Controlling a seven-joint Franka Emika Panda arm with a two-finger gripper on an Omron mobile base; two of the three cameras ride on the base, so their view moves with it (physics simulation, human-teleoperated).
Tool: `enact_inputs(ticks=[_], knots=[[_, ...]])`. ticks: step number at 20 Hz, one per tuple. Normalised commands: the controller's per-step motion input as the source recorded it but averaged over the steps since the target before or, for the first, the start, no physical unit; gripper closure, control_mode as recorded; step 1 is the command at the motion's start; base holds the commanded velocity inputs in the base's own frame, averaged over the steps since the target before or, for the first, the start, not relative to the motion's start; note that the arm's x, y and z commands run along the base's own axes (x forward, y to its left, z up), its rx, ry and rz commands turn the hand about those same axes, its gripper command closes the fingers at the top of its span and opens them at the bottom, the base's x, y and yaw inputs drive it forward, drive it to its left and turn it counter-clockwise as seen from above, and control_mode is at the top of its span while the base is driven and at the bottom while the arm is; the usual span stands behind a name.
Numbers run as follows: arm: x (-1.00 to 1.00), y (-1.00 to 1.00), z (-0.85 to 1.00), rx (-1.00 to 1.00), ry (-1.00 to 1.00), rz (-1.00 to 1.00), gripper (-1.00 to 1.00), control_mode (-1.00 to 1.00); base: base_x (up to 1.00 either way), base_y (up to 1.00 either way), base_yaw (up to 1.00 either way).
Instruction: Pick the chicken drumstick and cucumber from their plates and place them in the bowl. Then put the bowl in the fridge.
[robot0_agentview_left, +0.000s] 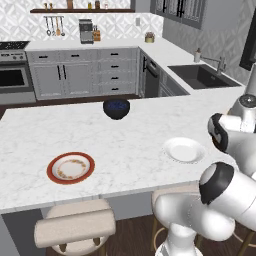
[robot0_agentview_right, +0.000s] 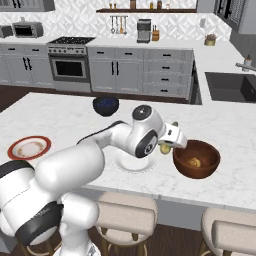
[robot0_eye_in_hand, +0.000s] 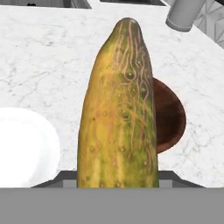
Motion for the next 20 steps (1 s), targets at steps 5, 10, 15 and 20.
enact_inputs(ticks=[5, 10, 15, 20], knots=[[0.23, -0.94, 0.08, 0.17, 0.03, -0.02, 1.00, -1.00, 0.00, 0.00, 0.00], [0.08, -0.50, -0.08, 0.15, 0.04, 0.00, 1.00, -1.00, 0.00, 0.00, 0.00], [0.15, -0.09, -0.30, 0.01, 0.05, 0.00, 1.00, -1.00, 0.00, 0.00, 0.00], [0.21, 0.00, -0.52, 0.00, 0.01, 0.00, 1.00, -1.00, 0.00, 0.00, 0.00]])
